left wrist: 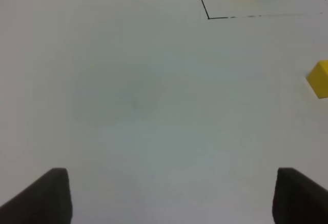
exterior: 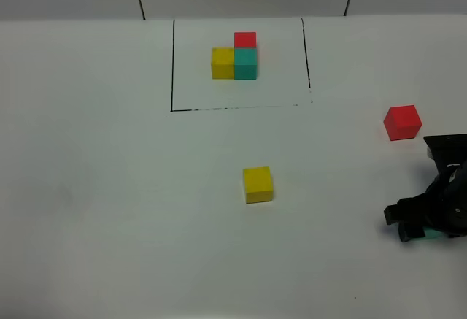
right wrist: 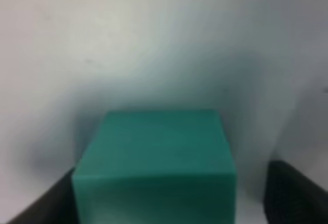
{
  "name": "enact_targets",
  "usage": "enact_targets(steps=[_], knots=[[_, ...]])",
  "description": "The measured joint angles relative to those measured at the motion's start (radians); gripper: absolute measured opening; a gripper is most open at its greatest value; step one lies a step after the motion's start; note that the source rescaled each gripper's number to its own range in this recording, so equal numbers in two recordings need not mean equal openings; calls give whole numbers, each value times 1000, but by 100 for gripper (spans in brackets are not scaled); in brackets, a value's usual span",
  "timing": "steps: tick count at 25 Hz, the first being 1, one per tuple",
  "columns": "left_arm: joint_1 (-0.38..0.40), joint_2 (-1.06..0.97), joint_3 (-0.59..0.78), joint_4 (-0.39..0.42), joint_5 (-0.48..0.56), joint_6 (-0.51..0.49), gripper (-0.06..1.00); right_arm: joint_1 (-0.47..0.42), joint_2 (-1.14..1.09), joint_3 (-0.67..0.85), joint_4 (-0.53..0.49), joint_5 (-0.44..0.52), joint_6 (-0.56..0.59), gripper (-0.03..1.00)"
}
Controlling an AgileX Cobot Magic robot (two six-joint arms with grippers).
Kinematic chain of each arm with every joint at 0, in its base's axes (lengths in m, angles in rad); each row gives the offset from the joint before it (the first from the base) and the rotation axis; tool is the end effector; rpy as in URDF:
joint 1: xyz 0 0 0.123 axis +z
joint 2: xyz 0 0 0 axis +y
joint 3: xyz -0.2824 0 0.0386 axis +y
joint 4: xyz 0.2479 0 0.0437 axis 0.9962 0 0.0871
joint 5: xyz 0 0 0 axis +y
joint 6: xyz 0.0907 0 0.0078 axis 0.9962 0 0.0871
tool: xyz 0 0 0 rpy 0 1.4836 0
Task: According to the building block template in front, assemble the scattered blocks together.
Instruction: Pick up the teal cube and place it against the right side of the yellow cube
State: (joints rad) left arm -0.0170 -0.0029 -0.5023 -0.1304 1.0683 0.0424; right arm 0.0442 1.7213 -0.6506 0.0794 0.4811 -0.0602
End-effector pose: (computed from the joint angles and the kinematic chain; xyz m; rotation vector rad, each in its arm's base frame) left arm -0.0064 -0.0103 0.2777 0.0677 2.0415 -0.1402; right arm 0.2470 0.0143 0.1094 -0.0546 3.0341 0.0601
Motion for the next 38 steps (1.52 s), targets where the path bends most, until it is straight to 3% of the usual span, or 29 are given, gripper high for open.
enact_targets(steps=[2,3,9,18,27,38], knots=[[0,0,0,0,0,0,74,0,1,0,0,0,0,7],[0,0,0,0,0,0,74,0,1,0,2,-1,0,0],[0,0,0,0,0,0,74,10,0,-7,0,16,-64,1],[0,0,0,0,0,0,74,194,1,-237,-135,311,-537,1],[0,0,0,0,0,0,74,315,157,-515,-214,409,-809,1],[0,0,0,0,1,0,74,410,329,-668,-206,427,-910,1]])
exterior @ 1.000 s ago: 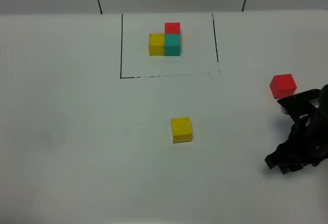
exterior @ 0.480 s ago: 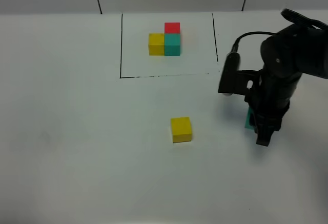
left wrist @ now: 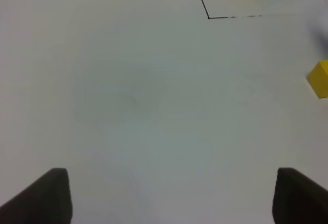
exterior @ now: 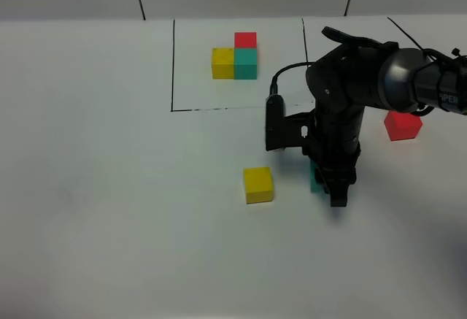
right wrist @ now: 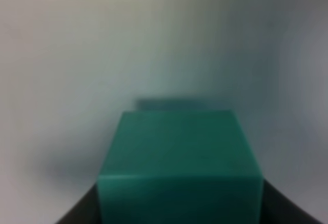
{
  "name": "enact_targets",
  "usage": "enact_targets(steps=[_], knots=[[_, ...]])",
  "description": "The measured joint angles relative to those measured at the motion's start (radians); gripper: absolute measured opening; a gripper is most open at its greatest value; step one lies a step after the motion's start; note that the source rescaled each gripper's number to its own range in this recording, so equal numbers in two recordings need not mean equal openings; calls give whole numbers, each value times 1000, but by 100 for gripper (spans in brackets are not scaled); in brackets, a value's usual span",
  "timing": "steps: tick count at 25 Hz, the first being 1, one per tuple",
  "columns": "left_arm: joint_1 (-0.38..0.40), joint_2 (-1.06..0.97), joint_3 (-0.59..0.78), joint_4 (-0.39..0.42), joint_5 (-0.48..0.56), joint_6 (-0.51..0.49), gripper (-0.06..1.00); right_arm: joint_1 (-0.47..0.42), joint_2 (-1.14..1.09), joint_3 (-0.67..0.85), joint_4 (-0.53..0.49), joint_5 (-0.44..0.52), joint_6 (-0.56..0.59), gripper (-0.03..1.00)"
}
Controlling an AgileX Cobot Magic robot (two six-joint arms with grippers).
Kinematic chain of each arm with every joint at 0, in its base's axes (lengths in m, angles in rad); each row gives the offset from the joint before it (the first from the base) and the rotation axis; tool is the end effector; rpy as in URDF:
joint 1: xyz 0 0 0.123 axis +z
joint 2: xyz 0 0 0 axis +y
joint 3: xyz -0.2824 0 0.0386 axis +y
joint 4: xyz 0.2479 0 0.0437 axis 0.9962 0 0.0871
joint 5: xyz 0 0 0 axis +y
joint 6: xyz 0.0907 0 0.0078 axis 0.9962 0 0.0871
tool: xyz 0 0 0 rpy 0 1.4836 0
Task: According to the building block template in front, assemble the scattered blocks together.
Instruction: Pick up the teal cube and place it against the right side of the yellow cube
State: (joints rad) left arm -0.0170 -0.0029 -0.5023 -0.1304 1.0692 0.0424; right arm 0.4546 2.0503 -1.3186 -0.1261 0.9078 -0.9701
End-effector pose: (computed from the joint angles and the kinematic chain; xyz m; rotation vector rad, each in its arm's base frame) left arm -0.0065 -0.0103 0.2777 0.0678 2.0424 -0.1402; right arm 0.3454 0.1588 0.1321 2.1351 -2.2886 0.1590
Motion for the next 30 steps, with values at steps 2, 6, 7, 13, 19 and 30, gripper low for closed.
enact_targets(steps=[2,6,7,13,19,30], knots=[[0,0,0,0,0,0,74,11,0,0,5,-11,-10,1],[0,0,0,0,0,0,74,16,0,0,41,-39,-28,1],[0,0,0,0,0,0,74,17,0,0,50,-45,-35,1],[0,0,0,0,0,0,74,17,5,-1,83,-71,-46,1],[0,0,0,0,0,0,74,18,66,-51,99,-36,-50,1],[0,0,0,0,0,0,74,18,87,-74,126,-10,-91,1]])
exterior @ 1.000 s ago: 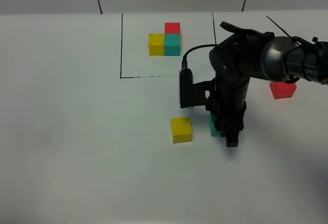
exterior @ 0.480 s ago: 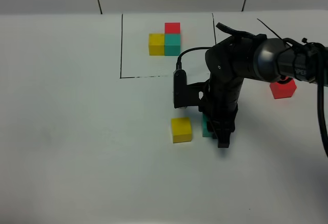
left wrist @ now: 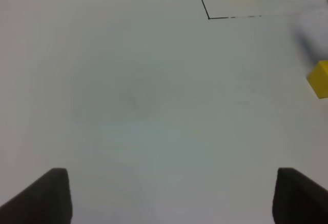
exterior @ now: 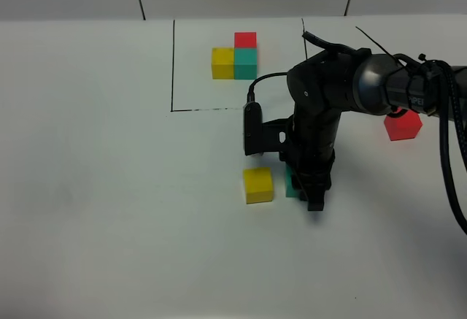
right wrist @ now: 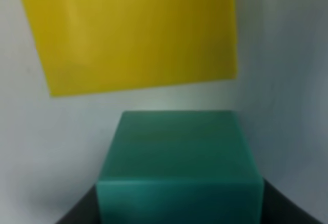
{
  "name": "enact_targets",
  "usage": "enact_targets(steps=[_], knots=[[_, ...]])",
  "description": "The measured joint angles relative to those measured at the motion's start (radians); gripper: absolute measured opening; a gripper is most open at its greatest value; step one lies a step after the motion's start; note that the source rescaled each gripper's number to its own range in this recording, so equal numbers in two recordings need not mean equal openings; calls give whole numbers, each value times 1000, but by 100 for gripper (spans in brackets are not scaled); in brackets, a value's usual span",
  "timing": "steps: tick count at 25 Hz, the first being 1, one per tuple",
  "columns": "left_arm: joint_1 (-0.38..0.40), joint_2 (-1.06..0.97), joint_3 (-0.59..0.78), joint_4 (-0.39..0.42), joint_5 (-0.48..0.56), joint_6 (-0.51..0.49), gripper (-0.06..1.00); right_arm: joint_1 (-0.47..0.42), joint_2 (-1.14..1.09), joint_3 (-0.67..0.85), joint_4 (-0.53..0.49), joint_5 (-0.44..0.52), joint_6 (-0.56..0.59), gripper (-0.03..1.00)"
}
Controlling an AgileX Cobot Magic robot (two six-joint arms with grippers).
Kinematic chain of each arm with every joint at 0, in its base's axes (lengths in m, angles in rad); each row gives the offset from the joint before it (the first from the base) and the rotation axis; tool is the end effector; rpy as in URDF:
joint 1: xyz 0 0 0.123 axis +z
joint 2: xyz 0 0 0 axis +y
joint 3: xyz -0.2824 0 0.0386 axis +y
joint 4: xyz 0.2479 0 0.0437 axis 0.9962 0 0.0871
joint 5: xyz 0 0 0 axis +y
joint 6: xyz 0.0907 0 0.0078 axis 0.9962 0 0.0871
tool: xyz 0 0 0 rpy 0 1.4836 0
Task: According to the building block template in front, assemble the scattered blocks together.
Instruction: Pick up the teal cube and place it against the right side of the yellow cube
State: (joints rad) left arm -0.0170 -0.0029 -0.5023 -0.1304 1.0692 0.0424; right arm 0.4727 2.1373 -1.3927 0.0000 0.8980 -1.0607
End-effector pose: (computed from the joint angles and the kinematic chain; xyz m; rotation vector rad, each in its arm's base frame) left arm -0.0065 -0.0103 0.2777 0.0678 2.0424 -0.1402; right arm 0.3537 0.1809 0.1137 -2.1693 2.2520 -0.0070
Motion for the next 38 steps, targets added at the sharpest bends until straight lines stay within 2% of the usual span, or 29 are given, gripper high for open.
enact_targets(steps=[14,38], knots=[[0,0,0,0,0,0,74,42,15,-13,0,-13,-10,1],[0,0,0,0,0,0,74,42,15,-13,46,-23,-8,1]])
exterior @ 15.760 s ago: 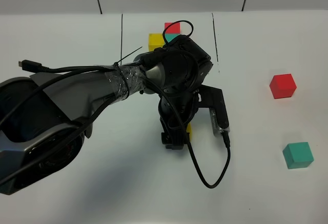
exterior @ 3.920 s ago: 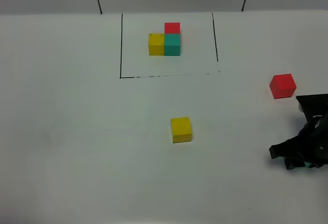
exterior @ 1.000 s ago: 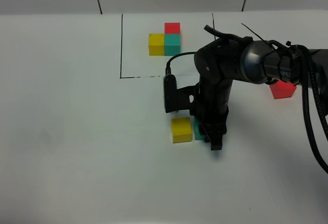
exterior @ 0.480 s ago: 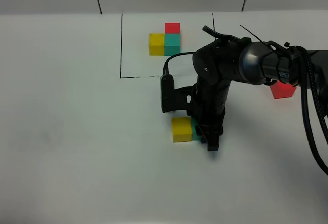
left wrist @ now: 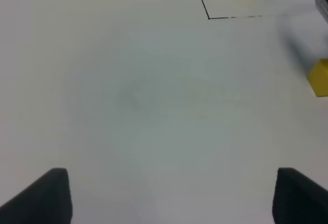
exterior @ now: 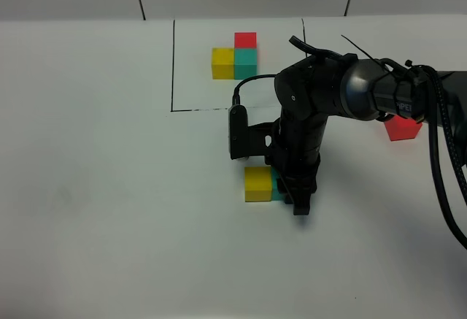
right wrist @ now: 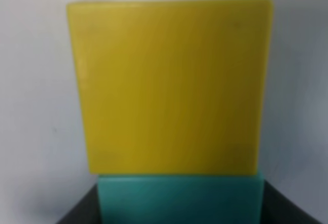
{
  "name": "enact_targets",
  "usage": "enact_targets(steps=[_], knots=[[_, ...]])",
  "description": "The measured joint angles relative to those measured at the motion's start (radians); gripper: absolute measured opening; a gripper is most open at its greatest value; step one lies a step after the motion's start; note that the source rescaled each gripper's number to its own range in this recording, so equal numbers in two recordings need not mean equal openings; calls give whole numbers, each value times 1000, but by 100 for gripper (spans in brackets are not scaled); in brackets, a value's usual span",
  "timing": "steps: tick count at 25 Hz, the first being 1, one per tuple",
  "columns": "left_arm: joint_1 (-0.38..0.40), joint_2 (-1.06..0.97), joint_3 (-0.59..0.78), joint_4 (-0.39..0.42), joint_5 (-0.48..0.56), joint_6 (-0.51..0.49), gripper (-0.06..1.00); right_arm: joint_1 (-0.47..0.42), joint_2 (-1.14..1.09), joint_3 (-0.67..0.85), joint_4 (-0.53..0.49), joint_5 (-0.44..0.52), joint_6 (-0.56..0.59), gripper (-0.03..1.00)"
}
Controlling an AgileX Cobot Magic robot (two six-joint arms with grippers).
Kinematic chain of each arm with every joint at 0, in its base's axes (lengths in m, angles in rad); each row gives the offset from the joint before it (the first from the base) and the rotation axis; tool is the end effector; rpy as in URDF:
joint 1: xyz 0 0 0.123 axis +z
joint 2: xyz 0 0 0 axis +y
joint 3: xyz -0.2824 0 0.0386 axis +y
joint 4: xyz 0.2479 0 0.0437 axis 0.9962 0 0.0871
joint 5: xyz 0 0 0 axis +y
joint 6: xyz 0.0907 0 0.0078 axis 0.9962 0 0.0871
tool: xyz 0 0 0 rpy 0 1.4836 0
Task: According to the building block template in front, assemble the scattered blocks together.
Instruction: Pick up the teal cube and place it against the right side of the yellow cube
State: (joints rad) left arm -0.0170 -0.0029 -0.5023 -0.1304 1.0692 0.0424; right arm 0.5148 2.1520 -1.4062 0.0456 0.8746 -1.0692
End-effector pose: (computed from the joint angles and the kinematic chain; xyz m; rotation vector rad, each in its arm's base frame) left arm -0.0065 -0.0103 0.2777 0.0678 2.0424 -0.1402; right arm 0.3487 0.2009 0.1108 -2.1719 2.2056 0.0370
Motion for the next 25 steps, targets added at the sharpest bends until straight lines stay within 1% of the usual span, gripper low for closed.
enact_targets(steps=[25], knots=[[0,0,0,0,0,0,74,0,0,0,1,0,7,1]])
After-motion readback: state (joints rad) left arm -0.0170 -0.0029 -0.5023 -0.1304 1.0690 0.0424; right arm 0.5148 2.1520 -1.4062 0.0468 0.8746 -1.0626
